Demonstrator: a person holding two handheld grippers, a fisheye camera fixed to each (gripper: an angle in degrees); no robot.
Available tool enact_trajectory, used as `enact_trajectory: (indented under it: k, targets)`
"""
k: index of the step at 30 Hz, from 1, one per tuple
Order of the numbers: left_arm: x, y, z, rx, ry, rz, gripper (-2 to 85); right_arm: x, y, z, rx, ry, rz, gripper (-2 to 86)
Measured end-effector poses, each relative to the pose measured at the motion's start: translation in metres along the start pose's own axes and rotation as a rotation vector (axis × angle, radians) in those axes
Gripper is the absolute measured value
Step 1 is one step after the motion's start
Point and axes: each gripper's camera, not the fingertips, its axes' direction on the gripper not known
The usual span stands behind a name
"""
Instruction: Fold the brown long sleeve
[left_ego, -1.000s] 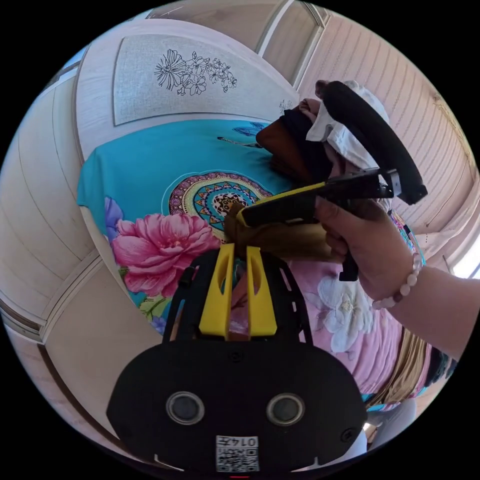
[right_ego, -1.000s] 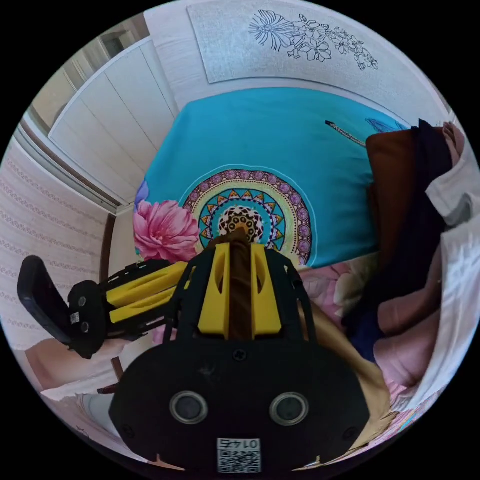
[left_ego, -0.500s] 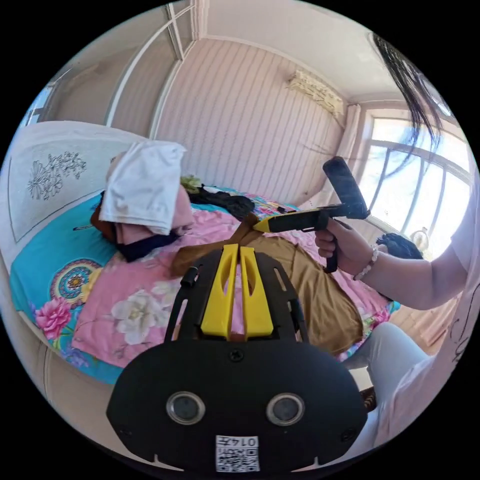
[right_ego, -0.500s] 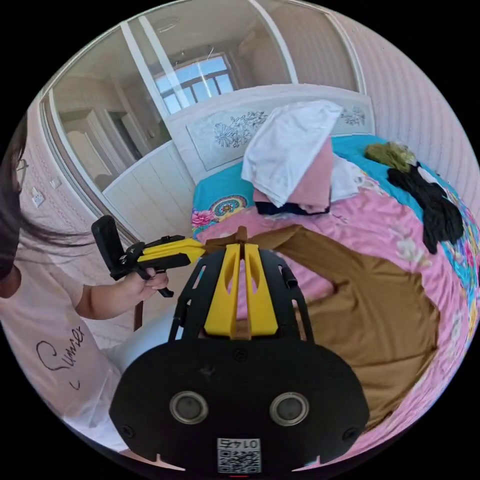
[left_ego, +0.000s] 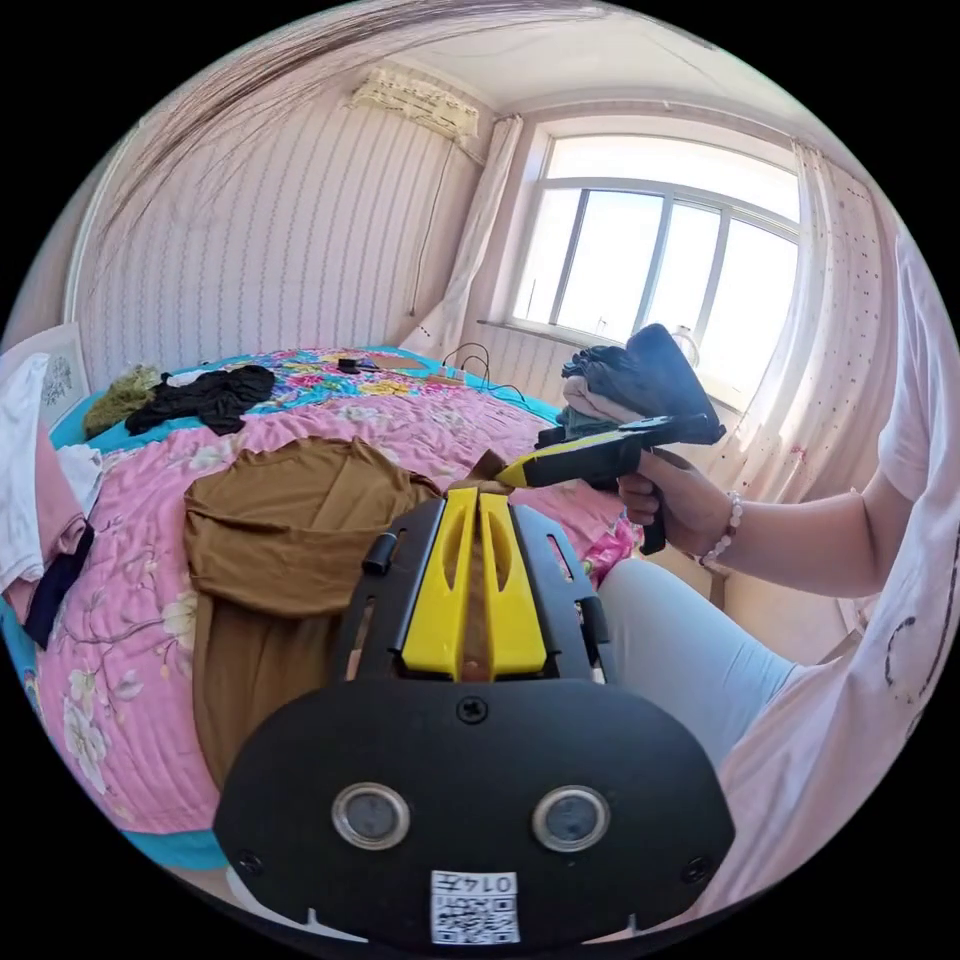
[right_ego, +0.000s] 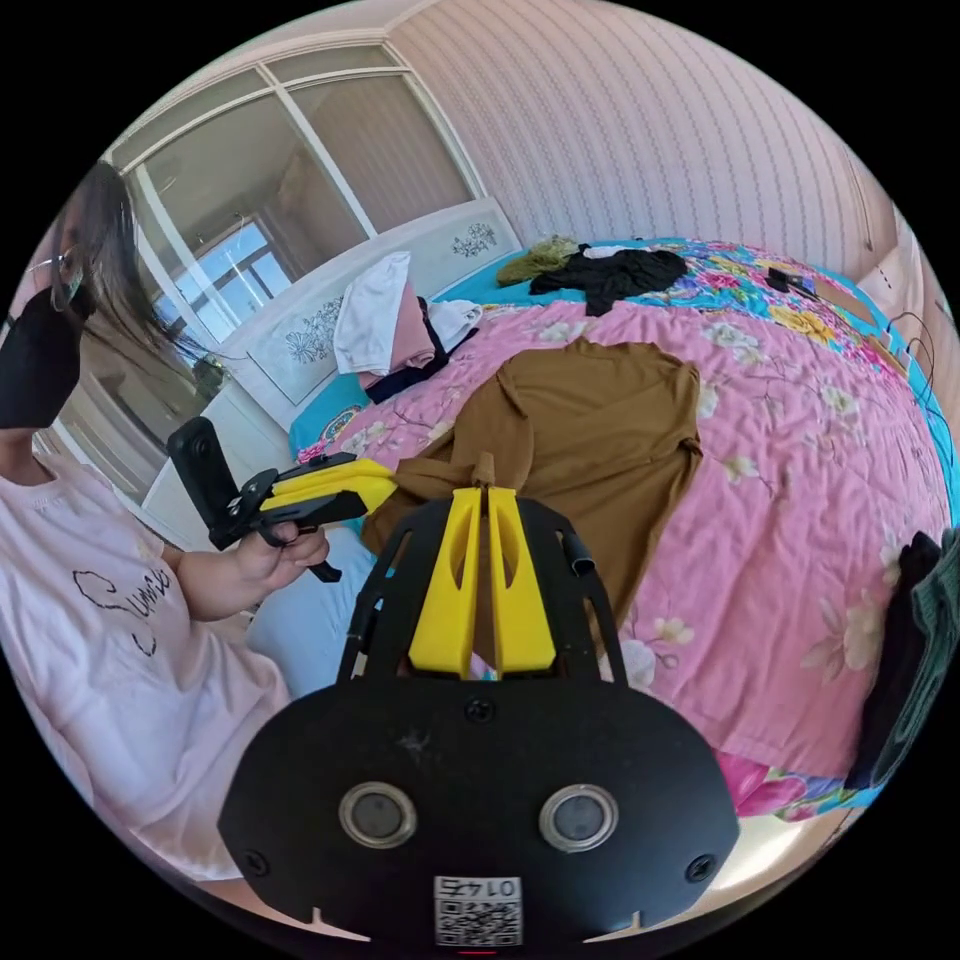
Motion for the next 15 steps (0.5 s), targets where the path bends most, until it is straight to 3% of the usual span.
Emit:
enact_trajectory:
  k: [11, 15]
  targets:
    - [0.08, 0.044, 0.098, -0.168, 0.198, 0.125, -1.0, 0.084, 0.039, -0.031, 0.066, -0.009, 0.223, 0.6]
    - [0.085, 0.068, 0.142, -0.24, 0.244, 0.164, -1.0, 0.11, 0.046, -0.013, -0.016, -0.006, 0.269, 0.7]
